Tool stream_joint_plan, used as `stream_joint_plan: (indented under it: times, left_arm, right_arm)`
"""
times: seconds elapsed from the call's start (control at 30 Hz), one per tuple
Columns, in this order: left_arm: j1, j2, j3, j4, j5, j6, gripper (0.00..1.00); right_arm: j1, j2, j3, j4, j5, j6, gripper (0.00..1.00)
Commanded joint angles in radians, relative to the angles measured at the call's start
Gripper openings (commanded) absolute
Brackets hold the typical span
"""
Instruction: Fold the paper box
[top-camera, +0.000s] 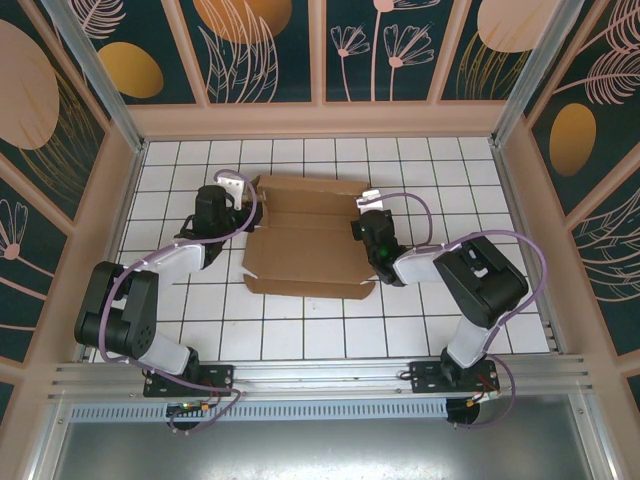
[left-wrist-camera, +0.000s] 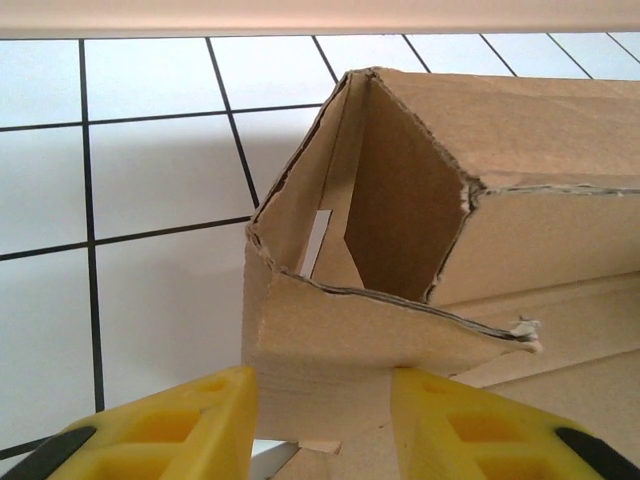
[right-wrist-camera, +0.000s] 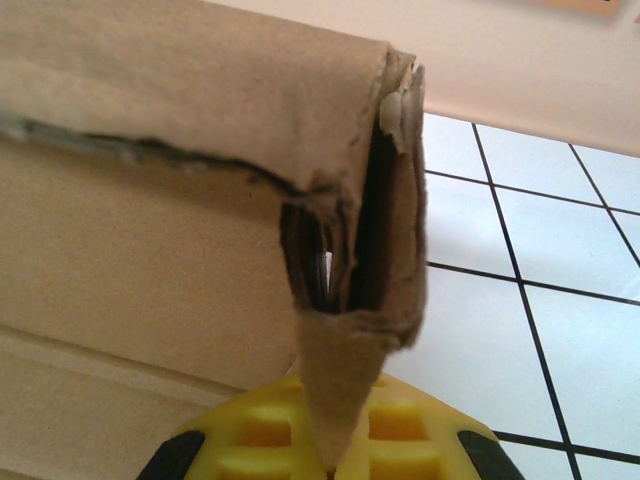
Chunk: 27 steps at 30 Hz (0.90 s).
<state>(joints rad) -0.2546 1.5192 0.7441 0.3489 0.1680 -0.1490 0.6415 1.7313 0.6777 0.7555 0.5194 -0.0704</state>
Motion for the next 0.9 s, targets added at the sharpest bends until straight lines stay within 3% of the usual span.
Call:
stream_joint_plan:
  times: [0.0, 0.2, 0.33, 0.6, 0.77, 0.87]
  left_arm:
    - [-0.009, -0.037, -0.011, 0.082, 0.149, 0.058, 0.40]
    - [-0.012, -0.044, 0.009, 0.093, 0.203, 0.069, 0.40]
    - [-0.011, -0.050, 0.006, 0.089, 0.168, 0.097, 0.38]
    - [-0.012, 0.008, 0.020, 0.101, 0.182, 0.087, 0.17]
    - [-0.013, -0.012, -0.005, 0.086, 0.128, 0.114, 0.26]
    - [-0.012, -0.060, -0.037, 0.078, 0.038, 0.121, 0.29]
  right_arm:
    - [0.012, 0.007, -0.010, -0.005, 0.033, -0.021, 0.00]
    - [0.012, 0.007, -0.007, -0.008, 0.030, -0.019, 0.00]
    - [0.012, -0.002, -0.007, -0.011, 0.025, -0.017, 0.00]
    - [0.020, 0.012, -0.012, 0.029, 0.067, -0.091, 0.00]
    - [0.027, 0.046, -0.020, 0.059, 0.123, -0.111, 0.00]
    - [0.027, 0.059, -0.015, 0.058, 0.143, -0.105, 0.00]
